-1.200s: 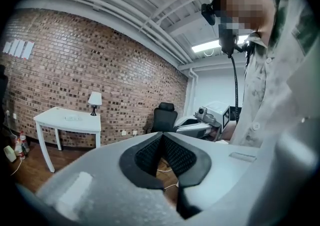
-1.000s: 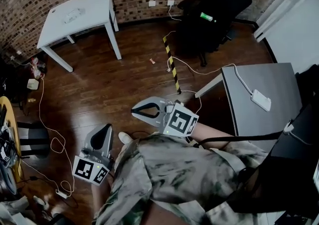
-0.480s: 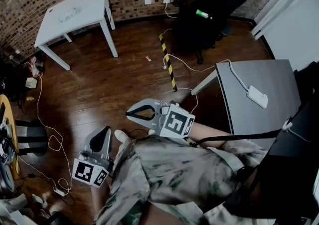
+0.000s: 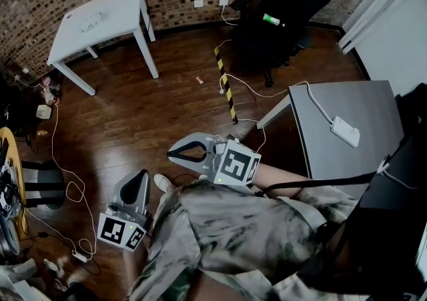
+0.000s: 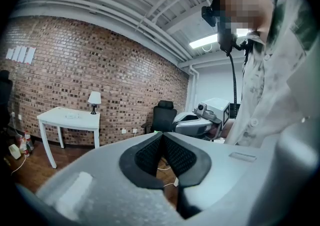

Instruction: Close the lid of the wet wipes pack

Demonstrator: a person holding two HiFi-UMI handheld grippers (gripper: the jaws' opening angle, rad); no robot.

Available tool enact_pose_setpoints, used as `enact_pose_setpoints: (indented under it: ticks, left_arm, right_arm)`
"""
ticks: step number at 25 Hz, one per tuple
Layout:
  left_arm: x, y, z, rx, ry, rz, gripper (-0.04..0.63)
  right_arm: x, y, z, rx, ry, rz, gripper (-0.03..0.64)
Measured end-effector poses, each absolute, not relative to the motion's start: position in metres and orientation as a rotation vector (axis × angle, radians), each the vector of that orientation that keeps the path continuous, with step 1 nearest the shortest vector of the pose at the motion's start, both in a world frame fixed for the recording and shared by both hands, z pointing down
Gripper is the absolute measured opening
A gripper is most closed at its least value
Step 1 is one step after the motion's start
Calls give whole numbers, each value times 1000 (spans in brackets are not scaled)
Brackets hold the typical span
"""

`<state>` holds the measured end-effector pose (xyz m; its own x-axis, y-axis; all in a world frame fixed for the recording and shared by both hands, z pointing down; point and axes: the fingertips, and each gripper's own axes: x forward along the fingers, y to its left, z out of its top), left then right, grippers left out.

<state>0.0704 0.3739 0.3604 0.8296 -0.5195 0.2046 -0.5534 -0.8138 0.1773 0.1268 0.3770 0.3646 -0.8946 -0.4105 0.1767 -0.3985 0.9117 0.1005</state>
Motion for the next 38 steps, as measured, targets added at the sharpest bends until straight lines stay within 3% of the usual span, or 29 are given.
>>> enact_pose_setpoints:
  ticks: [38]
  left_arm:
    - [64, 341, 372, 2773, -745, 207, 2]
  right_arm:
    - [118, 353, 374, 662, -2818, -68, 3]
